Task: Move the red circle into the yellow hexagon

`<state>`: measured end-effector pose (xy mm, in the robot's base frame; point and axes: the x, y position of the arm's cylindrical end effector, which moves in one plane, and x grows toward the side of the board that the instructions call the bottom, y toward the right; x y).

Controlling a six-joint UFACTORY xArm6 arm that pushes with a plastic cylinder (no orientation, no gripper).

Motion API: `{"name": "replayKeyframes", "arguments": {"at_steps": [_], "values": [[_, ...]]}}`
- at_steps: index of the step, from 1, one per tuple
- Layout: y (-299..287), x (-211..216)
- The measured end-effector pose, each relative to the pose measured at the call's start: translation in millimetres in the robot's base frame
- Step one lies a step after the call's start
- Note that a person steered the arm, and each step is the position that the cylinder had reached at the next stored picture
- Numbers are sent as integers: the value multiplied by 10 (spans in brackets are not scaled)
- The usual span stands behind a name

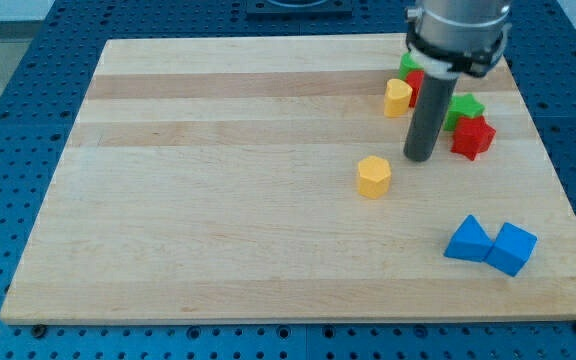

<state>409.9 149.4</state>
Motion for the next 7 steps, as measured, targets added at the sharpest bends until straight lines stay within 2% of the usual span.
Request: {"name": "replayKeyframes", "arguments": {"at_steps": [1,3,4,5,6,7], "values": [[256,-536],[561,-821],[637,-1410],[590,-1492],[424,-1403],[158,-1013]]}}
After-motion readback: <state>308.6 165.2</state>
